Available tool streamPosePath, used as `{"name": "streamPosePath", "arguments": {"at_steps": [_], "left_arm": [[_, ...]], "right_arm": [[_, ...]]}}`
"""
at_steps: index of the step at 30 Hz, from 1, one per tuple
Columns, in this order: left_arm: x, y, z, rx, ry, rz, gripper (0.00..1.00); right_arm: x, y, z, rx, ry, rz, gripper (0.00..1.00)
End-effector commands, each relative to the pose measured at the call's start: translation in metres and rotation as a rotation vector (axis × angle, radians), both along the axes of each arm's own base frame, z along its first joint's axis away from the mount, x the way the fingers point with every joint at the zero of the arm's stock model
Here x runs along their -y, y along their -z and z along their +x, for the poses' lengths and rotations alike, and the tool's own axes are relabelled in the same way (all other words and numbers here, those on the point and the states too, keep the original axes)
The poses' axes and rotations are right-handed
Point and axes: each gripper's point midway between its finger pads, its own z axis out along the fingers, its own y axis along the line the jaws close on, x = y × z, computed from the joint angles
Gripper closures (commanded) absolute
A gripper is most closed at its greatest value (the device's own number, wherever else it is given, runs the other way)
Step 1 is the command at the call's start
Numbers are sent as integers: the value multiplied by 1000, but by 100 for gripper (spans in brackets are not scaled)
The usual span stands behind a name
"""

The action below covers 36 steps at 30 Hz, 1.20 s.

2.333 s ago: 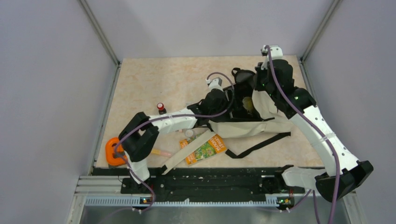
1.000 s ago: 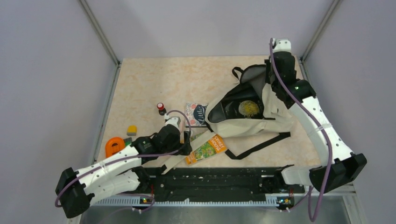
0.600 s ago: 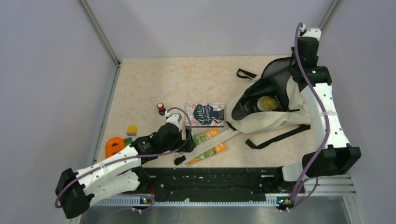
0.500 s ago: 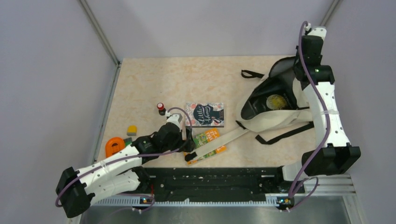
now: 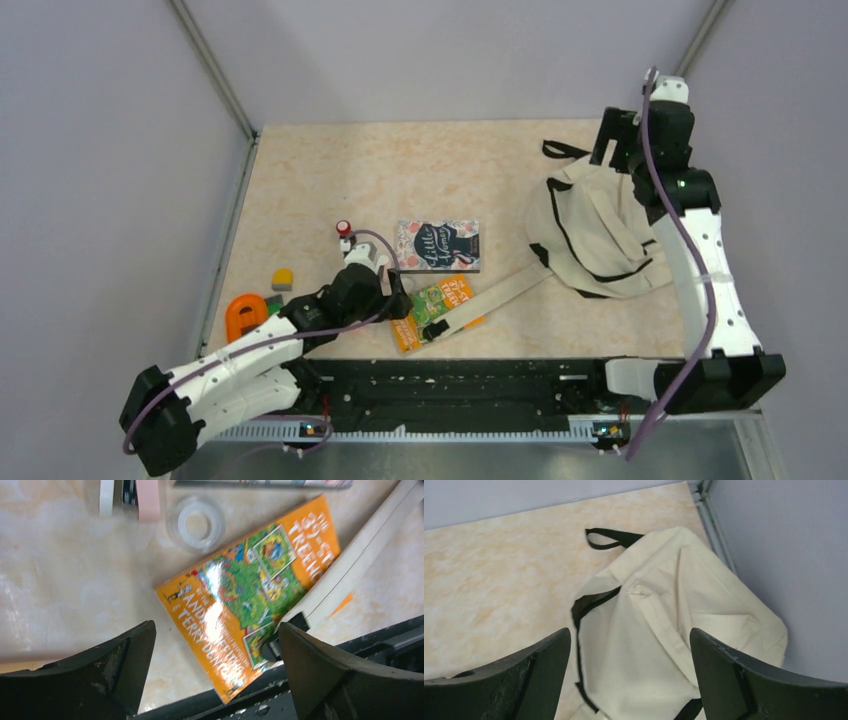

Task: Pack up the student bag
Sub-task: Place the student bag at the center of the board, then pick up the book from the center of the board.

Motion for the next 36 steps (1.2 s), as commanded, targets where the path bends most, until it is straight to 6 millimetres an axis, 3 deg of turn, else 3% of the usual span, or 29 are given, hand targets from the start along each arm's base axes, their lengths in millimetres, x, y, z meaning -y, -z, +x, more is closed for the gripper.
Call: {"name": "streamPosePath", "arguments": {"at_steps": [1, 4, 8, 14, 19, 22, 28, 36], "left_arm": [[16, -56, 41, 174, -63, -169, 3], [24, -76, 61, 194, -49, -220, 3], [33, -98, 96, 237, -36, -241, 3], [33, -86, 157, 215, -59, -169, 3], [24, -52, 191, 153, -108, -133, 3], [32, -36, 203, 114, -79, -157, 5], [36, -7, 205, 23, -66, -133, 6], [41, 5, 209, 4, -60, -135, 18]], "right_arm": [[-49, -47, -29, 209, -159, 123, 11], [-85, -40, -37, 221, -305, 227, 11], [-131, 13, -33, 96, -428, 285, 11], [-207, 83, -28, -34, -601, 429, 11], [-231, 131, -16, -132, -629, 501, 12], [-238, 163, -10, -198, -627, 517, 12], [-255, 208, -8, -295, -650, 554, 13], [-272, 253, -3, -381, -666, 599, 14]]}}
